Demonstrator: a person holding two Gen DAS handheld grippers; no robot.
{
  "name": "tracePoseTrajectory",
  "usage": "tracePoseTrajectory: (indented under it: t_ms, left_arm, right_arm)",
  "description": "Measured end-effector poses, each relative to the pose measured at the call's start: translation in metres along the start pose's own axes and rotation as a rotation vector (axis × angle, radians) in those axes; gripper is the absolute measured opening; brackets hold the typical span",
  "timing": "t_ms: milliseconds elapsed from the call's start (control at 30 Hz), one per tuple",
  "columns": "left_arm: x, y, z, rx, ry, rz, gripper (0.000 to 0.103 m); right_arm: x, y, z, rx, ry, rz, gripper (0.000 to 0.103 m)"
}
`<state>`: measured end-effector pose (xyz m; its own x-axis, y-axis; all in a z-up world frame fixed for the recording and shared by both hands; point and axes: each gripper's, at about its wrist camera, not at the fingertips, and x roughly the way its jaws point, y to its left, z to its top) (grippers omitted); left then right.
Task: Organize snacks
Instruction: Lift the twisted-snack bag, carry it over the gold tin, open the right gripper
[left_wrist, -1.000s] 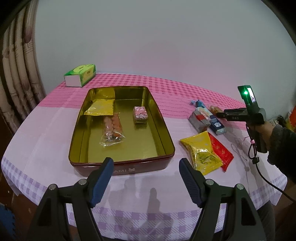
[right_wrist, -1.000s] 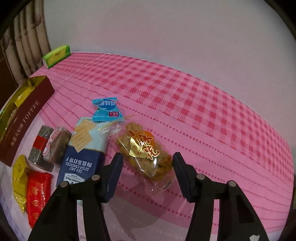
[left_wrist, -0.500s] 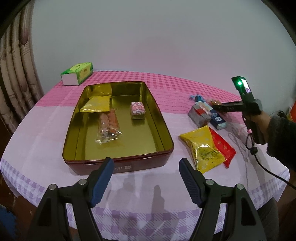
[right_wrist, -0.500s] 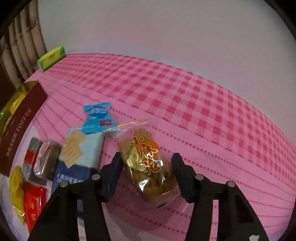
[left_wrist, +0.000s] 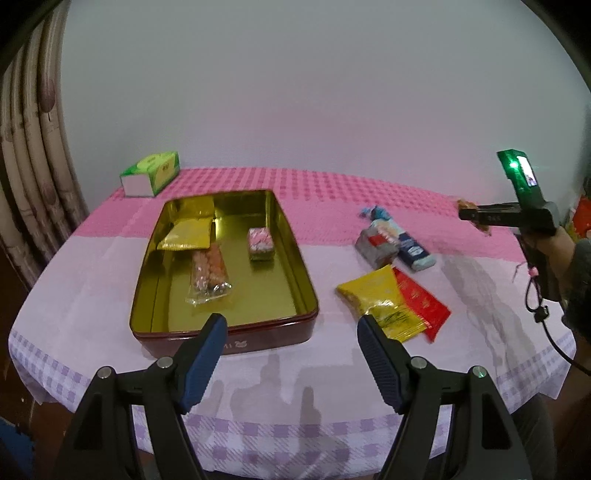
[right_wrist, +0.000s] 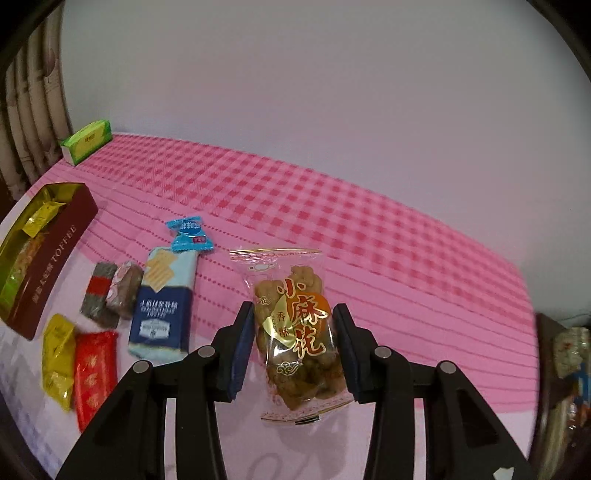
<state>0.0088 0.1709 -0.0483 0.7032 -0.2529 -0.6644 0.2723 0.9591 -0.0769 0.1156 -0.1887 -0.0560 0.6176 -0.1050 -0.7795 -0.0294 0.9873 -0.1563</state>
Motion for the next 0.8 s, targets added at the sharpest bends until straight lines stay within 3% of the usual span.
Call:
tracePoseTrajectory:
  t_ms: [433, 800]
  left_arm:
    - [-0.021, -0.009, -0.004, -0.016, -0.020, 0.030, 0.075]
    - [-0.024, -0.003, -0.006, -0.026, -0.019, 0.038, 0.075]
  right_arm:
    - [-0.133, -0.010, 0.017, -0.030, -0.133, -0.138, 0.039]
    - [-0.150, 0.026, 0.029, -0.080, -0.154, -0.126, 0.039]
